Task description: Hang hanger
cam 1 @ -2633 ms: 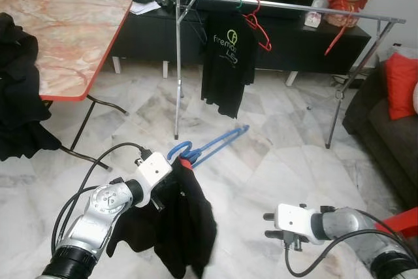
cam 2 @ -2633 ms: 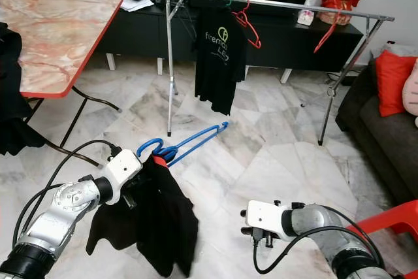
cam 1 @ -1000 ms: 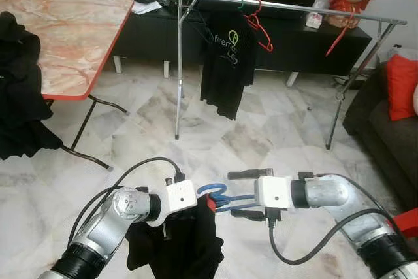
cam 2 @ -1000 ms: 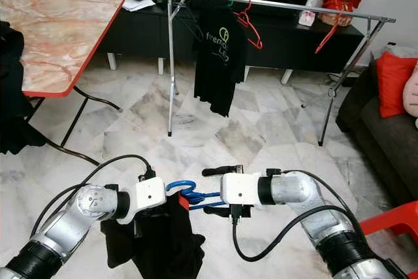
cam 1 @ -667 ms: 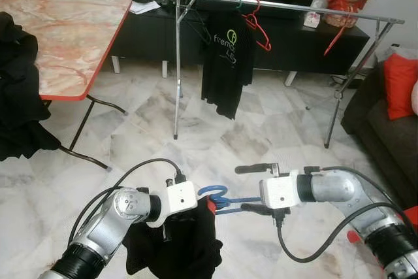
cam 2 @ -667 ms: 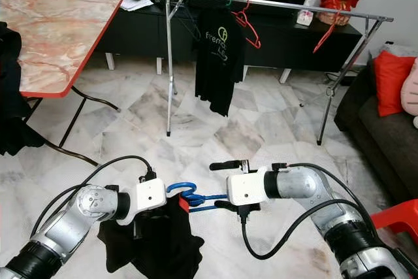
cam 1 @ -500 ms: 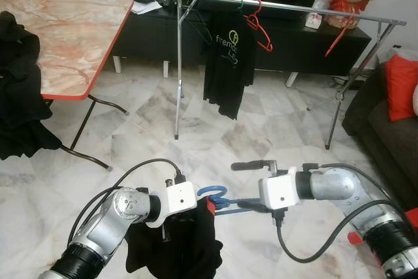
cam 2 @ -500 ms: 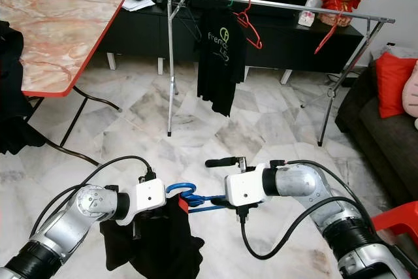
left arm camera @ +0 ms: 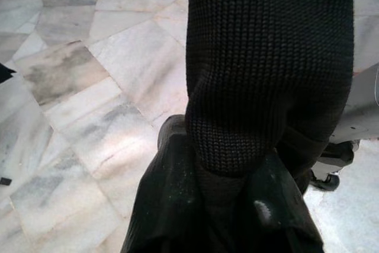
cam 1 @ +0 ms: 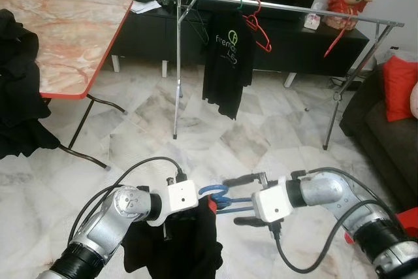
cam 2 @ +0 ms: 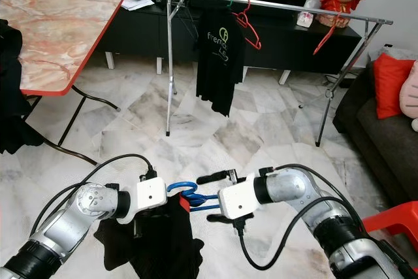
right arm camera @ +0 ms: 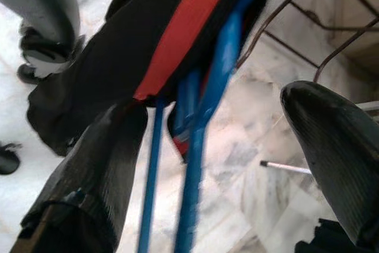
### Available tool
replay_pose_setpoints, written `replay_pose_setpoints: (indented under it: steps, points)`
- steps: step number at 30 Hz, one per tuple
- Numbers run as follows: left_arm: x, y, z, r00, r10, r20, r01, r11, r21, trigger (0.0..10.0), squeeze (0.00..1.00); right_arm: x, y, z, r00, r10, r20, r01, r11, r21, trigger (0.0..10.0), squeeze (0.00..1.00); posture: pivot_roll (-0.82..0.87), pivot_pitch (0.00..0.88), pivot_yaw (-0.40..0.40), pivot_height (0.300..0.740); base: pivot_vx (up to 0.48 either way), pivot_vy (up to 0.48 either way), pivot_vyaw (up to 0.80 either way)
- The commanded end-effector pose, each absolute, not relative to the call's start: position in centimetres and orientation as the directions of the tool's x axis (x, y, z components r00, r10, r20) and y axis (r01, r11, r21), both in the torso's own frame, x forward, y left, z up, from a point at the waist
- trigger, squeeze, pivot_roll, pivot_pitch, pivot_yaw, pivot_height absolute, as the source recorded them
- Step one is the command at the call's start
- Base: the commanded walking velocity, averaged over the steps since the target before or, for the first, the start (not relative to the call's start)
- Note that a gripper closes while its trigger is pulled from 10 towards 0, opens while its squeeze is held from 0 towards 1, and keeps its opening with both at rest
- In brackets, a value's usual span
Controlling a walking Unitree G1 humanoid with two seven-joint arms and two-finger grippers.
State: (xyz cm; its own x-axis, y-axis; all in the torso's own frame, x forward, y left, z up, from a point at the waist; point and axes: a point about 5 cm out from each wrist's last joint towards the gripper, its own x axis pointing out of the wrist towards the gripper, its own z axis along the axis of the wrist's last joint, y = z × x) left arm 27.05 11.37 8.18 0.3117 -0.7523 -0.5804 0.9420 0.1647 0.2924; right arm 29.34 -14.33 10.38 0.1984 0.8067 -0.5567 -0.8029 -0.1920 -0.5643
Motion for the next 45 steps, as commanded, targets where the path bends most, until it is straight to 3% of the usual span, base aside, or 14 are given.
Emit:
replay_pose_setpoints:
  steps: [1, 7, 9, 13, 23, 28, 45]
  points:
    - [26.9, 10.2, 9.1, 0.288, -0.782, -0.553, 0.942, 0.125, 0.313, 10.0, 0.00, 29.5, -14.6, 10.4, 0.203, 0.800, -0.564, -0.800, -0.197, -0.567, 10.0, 0.00, -0.02, 0.000, -0.168, 0.740, 0.000, 0.000, 0.00]
    - [26.8, 9.9, 9.2, 0.279, -0.786, -0.551, 0.943, 0.117, 0.311, 10.0, 0.00, 29.1, -14.9, 9.6, 0.149, 0.764, -0.628, -0.837, -0.241, -0.492, 10.0, 0.00, -0.02, 0.000, -0.170, 0.740, 0.000, 0.000, 0.00]
    - [26.8, 9.9, 9.3, 0.280, -0.785, -0.552, 0.943, 0.116, 0.313, 10.0, 0.00, 29.4, -15.4, 9.1, 0.172, 0.730, -0.662, -0.855, -0.223, -0.468, 10.0, 0.00, -0.02, 0.000, -0.167, 0.740, 0.000, 0.000, 0.00]
    - [26.8, 9.9, 9.3, 0.279, -0.785, -0.554, 0.943, 0.115, 0.312, 10.0, 0.00, 29.1, -15.8, 8.6, 0.129, 0.724, -0.678, -0.903, -0.197, -0.382, 10.0, 0.00, -0.02, 0.000, -0.165, 0.740, 0.000, 0.000, 0.00]
    - [27.0, 9.8, 9.4, 0.286, -0.786, -0.547, 0.941, 0.121, 0.317, 10.0, 0.00, 29.6, -14.8, 9.3, 0.170, 0.793, -0.584, -0.923, -0.078, -0.376, 10.0, 0.00, -0.02, 0.000, -0.163, 0.740, 0.000, 0.000, 0.00]
    - [27.0, 9.8, 9.4, 0.289, -0.785, -0.548, 0.940, 0.124, 0.319, 10.0, 0.00, 29.4, -15.4, 8.7, 0.154, 0.745, -0.650, -0.926, -0.120, -0.357, 10.0, 0.00, -0.02, 0.000, -0.165, 0.740, 0.000, 0.000, 0.00]
    - [27.0, 10.0, 9.1, 0.294, -0.775, -0.560, 0.939, 0.126, 0.319, 10.0, 0.00, 29.5, -16.9, 8.1, 0.161, 0.666, -0.728, -0.942, -0.115, -0.314, 10.0, 0.00, -0.02, 0.000, -0.167, 0.740, 0.000, 0.000, 0.00]
